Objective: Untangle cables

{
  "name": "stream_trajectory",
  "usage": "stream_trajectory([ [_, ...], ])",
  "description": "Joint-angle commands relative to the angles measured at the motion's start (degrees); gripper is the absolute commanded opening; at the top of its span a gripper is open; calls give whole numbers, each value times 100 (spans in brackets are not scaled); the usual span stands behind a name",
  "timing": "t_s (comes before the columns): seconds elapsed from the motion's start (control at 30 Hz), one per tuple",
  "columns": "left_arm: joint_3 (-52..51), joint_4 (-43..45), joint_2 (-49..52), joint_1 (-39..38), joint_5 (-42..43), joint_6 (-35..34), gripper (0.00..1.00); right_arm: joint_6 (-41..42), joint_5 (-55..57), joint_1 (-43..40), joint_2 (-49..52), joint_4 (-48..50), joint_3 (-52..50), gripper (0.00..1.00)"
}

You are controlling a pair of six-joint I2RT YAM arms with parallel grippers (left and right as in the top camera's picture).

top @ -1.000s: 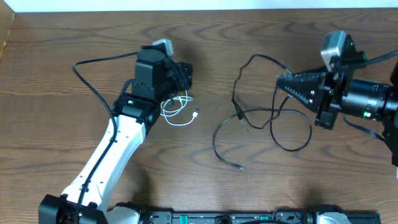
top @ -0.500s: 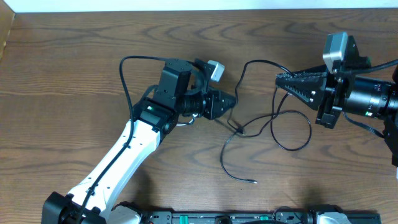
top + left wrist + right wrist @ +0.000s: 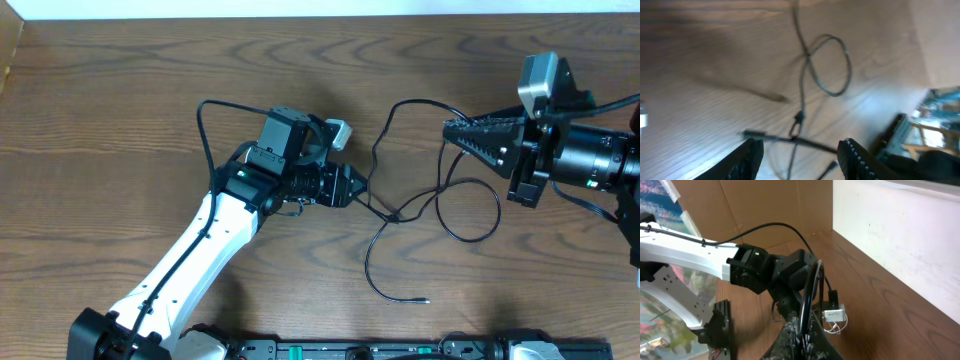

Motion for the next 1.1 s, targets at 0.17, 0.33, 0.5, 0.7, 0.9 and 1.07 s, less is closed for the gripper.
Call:
stream_trajectory([
  [0.17,13,-68,20,-59,-31,-433,53,83,-66,-7,-35,-9,48,1],
  [0.33,13,404,20,-334,514,-297,53,85,-66,-7,-35,-9,48,1],
  [0.5,13,968,28,-728,317,-136,54,87,-68,-7,-37,-11,50,1],
  [0.7,13,1499,28,-756,-2417,-140,55,107,-70,-7,-48,-83,48,1],
  [0.9,15,2723,26,-741,-5351,-221,29,105,-151,-7,-55,-251,50,1],
  [1.07,15,2597,-90,-527,-5613,-219,7,105,284,-9,-57,-337,50,1],
])
